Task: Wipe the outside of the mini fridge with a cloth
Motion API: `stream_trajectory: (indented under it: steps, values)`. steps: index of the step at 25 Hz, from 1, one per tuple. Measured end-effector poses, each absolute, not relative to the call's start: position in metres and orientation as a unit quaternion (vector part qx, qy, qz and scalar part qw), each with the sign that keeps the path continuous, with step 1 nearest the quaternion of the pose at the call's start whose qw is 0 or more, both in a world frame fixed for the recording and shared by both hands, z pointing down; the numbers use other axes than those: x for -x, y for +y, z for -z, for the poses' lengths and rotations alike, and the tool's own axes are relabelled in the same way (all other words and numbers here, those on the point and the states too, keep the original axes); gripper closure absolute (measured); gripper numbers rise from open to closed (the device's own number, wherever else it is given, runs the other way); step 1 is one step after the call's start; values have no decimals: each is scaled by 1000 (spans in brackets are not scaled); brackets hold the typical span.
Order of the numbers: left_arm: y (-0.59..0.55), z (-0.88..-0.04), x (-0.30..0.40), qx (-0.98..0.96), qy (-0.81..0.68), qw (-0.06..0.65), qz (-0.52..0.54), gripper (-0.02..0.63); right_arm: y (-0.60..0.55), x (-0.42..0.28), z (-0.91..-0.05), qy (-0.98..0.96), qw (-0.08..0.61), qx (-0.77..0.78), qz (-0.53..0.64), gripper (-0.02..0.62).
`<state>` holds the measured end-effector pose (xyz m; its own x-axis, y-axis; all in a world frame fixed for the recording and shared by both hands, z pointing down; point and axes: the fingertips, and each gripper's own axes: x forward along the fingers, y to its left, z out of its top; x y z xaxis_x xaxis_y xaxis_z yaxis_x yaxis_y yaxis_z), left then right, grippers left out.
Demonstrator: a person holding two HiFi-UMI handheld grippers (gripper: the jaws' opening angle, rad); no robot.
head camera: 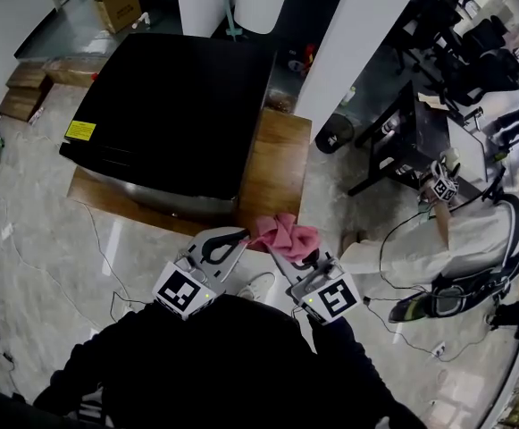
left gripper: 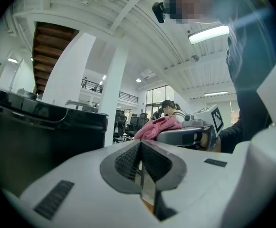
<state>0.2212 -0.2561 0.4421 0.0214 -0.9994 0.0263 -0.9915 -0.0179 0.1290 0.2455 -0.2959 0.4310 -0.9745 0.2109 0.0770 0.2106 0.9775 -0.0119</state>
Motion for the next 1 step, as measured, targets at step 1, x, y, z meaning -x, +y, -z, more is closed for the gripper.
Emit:
stream_trajectory:
  steps: [1]
  values:
    - [-257, -440, -224, -711, -700, 54, 31, 601, -298, -249, -429, -994, 41, 105, -3, 469]
